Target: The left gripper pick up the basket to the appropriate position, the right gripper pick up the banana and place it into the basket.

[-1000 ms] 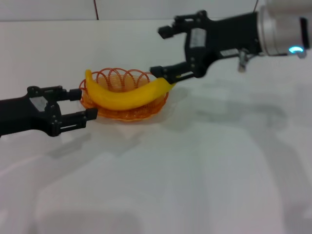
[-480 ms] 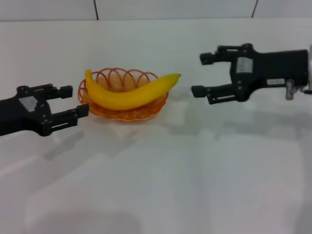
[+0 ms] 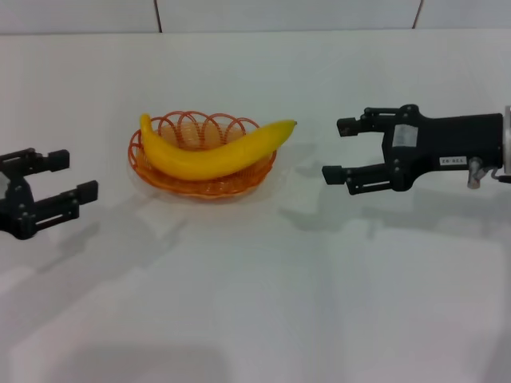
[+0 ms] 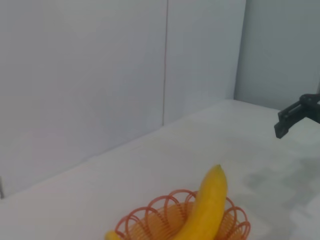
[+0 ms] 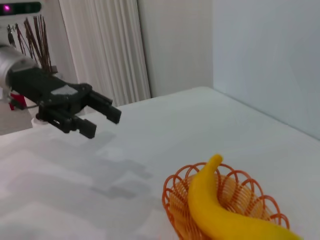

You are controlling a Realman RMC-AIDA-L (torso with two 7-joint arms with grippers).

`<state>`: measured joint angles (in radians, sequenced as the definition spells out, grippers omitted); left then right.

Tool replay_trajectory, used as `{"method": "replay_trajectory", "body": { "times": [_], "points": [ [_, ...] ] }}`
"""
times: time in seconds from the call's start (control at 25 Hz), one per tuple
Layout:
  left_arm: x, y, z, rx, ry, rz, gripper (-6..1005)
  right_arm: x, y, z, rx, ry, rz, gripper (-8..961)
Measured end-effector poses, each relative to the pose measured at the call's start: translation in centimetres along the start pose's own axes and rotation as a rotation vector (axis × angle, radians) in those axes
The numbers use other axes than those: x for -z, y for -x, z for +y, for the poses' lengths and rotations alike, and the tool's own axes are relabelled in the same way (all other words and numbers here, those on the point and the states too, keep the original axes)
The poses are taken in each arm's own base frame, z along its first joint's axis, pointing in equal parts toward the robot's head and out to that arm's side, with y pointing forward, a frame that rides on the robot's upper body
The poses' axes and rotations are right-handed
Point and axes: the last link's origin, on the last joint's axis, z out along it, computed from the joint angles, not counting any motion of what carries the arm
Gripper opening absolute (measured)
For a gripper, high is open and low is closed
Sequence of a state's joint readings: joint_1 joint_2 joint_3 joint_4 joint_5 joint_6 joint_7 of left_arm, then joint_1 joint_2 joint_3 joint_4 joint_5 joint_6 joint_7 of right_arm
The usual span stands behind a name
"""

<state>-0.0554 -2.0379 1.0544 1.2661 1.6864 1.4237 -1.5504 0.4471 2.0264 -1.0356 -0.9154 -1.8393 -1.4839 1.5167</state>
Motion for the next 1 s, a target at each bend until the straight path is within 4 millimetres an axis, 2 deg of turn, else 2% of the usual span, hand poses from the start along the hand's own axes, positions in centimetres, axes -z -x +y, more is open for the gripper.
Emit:
{"method": "replay_trajectory", "body": {
  "times": [1.0],
  "points": [
    [-0.36, 0.51, 0.21, -0.029, 0.024, 0.000, 647, -0.33, -0.74, 0.34, 0.012, 0.014, 0.032, 861]
  ]
}}
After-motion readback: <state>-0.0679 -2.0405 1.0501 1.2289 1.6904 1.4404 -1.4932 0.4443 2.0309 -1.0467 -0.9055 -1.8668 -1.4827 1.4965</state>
